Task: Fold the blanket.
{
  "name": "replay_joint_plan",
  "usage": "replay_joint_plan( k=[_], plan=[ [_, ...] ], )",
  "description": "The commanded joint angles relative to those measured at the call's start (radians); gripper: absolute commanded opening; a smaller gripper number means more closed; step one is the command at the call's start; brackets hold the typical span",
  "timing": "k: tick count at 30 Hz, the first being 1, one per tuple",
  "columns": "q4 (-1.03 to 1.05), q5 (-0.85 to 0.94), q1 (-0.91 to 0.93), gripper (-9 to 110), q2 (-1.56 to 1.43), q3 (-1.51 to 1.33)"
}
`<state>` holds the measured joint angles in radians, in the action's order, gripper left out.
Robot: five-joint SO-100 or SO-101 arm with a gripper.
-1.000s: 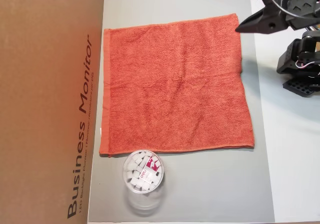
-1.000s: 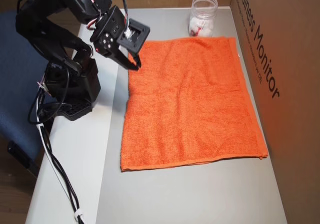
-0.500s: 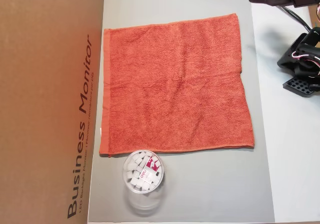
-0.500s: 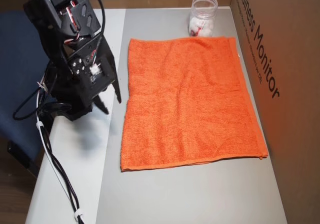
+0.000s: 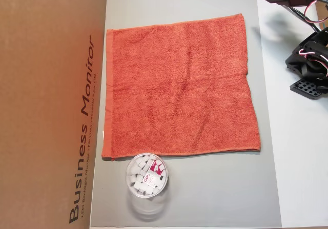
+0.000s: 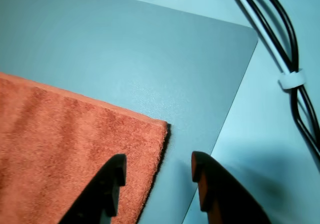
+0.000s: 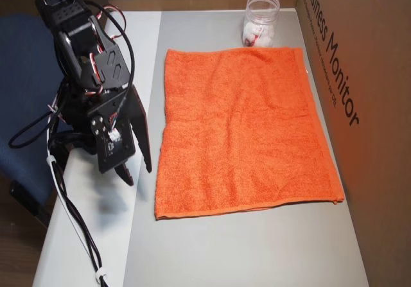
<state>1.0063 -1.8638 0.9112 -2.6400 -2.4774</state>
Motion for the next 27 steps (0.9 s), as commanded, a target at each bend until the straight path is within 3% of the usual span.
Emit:
replay_joint_plan(
  k=[1, 13, 27],
  plan=[
    [-0.066, 0.002, 0.008, 13, 0.067, -0.003],
    [-0.321, -0.006, 0.015, 13, 0.448, -0.006],
    [-0.615, -0.006, -0.014, 13, 0.617, -0.144]
  ],
)
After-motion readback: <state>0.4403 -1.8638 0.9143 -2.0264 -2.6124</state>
